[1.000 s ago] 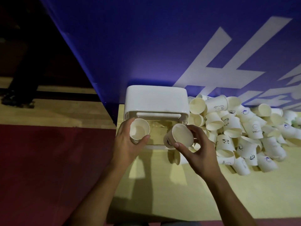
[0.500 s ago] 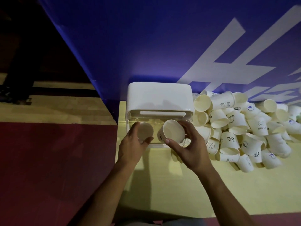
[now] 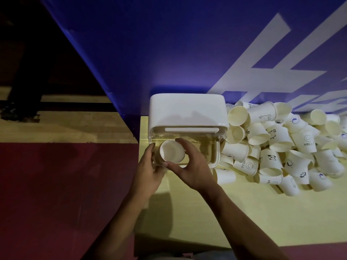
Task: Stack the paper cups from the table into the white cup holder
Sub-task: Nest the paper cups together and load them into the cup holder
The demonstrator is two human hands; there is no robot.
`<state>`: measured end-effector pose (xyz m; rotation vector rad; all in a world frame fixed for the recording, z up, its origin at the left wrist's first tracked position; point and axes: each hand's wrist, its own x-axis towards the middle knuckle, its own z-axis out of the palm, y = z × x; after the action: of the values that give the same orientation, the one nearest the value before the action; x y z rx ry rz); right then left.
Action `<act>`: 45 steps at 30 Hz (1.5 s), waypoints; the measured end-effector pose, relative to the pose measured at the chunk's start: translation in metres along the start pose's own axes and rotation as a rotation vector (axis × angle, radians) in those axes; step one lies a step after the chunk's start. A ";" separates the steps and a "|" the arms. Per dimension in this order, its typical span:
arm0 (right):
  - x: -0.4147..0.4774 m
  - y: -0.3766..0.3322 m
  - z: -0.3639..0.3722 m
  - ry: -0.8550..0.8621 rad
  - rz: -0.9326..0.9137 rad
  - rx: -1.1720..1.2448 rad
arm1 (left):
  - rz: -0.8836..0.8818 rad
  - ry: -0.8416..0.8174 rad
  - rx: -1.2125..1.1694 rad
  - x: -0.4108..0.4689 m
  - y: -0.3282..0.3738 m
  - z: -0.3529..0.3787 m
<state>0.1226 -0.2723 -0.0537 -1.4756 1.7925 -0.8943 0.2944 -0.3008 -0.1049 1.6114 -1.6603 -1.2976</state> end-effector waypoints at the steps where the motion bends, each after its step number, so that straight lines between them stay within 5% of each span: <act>1: 0.001 0.002 0.003 0.001 0.000 -0.024 | -0.033 0.015 -0.085 0.000 0.001 0.000; 5: 0.008 0.016 0.014 0.006 -0.045 -0.149 | -0.136 0.060 -0.256 0.003 0.014 0.003; 14: 0.010 0.030 0.019 -0.175 0.040 -0.090 | -0.056 0.009 -0.042 0.009 0.012 0.015; 26: 0.020 0.033 0.002 -0.305 0.039 -0.008 | -0.061 0.066 -0.084 -0.002 0.021 0.013; 29: 0.002 0.037 -0.015 -0.206 0.103 -0.008 | -0.051 0.187 -0.072 -0.021 0.039 0.011; 32: -0.024 0.058 -0.049 -0.038 0.187 -0.034 | 0.139 0.260 0.035 -0.038 0.065 0.025; 45: -0.095 0.165 -0.262 0.400 0.406 0.031 | 0.547 -0.144 0.286 -0.008 0.207 0.219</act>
<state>-0.1672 -0.1285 -0.0376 -0.8998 2.2467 -1.0444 0.0079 -0.2594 -0.0190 1.0923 -2.2523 -0.9405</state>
